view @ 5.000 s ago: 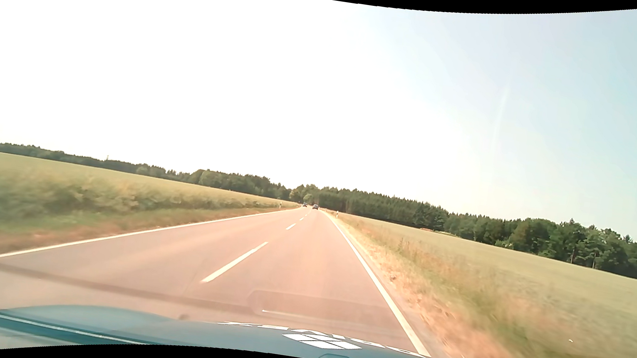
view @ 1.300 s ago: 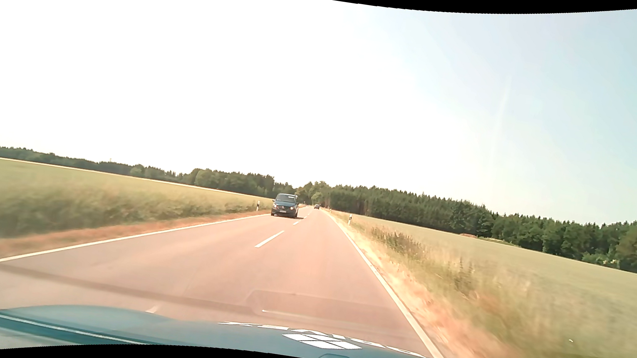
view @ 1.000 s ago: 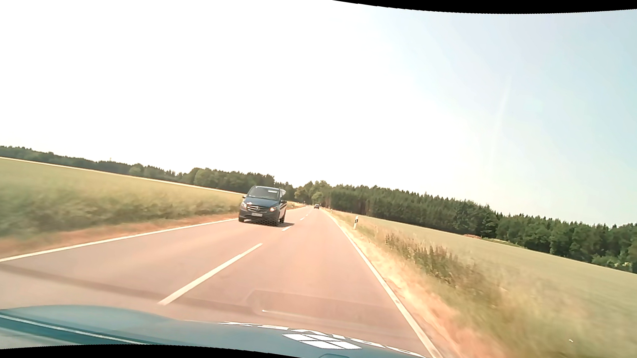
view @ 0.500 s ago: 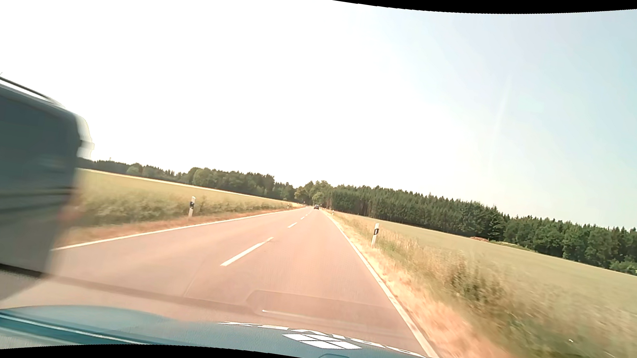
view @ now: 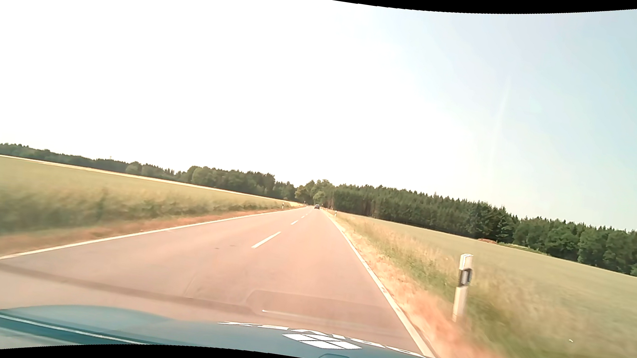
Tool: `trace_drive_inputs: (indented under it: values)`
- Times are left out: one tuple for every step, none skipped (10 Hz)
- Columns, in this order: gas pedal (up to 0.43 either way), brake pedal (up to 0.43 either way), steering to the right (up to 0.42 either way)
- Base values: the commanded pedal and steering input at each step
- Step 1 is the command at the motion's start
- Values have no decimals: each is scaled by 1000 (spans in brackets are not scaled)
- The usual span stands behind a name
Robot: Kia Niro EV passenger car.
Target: Follow the waypoints while adhering to traffic rules and regulations
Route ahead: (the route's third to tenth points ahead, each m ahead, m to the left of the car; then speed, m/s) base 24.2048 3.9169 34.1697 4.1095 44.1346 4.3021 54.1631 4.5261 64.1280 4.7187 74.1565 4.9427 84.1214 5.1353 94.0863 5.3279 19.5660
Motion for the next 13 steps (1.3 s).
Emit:
trace_drive_inputs:
  values:
    - [209,0,-4]
    - [209,0,-4]
    - [209,0,-5]
    - [209,0,-5]
    - [209,0,-5]
    - [209,0,-5]
    - [209,0,-4]
    - [209,0,-4]
    - [209,0,-4]
    - [209,0,-4]
    - [209,0,-4]
    - [209,0,-4]
    - [197,0,-4]
